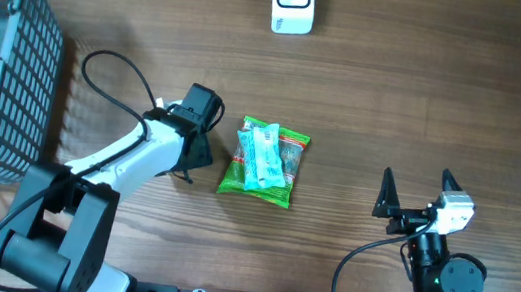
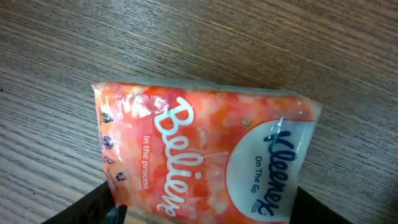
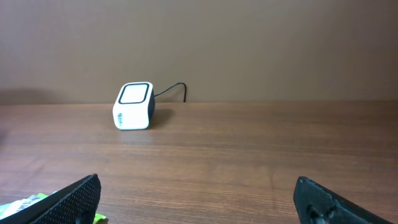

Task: Scan the item barcode
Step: 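Set the Kleenex pack against the left edge of the green packets, then swing the left gripper back into the grey basket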

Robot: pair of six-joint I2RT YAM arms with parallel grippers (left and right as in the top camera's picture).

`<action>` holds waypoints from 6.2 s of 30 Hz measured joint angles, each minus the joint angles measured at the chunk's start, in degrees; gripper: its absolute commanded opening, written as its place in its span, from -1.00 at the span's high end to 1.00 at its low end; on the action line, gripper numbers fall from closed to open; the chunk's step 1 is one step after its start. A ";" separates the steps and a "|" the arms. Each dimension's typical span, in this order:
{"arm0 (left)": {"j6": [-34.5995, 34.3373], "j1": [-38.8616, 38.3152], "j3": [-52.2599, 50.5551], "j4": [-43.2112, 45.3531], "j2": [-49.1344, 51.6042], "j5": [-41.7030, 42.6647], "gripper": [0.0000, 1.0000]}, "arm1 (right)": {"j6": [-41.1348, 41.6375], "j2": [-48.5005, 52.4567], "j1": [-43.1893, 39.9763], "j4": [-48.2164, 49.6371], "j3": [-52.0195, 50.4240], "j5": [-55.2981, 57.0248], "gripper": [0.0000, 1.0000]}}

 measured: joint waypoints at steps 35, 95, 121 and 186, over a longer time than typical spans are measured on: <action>12.66 17.42 15.80 -20.26 -7.10 14.19 -0.07 | 0.00 0.00 0.00 0.00 0.00 0.00 -0.99; 10.64 16.59 3.78 -4.11 -0.48 36.92 0.68 | 0.00 0.00 0.00 0.00 0.00 0.00 -1.00; 13.46 16.24 32.68 -25.22 -3.41 28.63 -0.06 | 0.00 0.02 0.00 -0.02 0.00 0.00 -0.99; 57.57 70.84 50.84 -16.26 30.14 10.25 -1.00 | 0.00 0.26 0.00 0.00 0.00 0.00 -0.99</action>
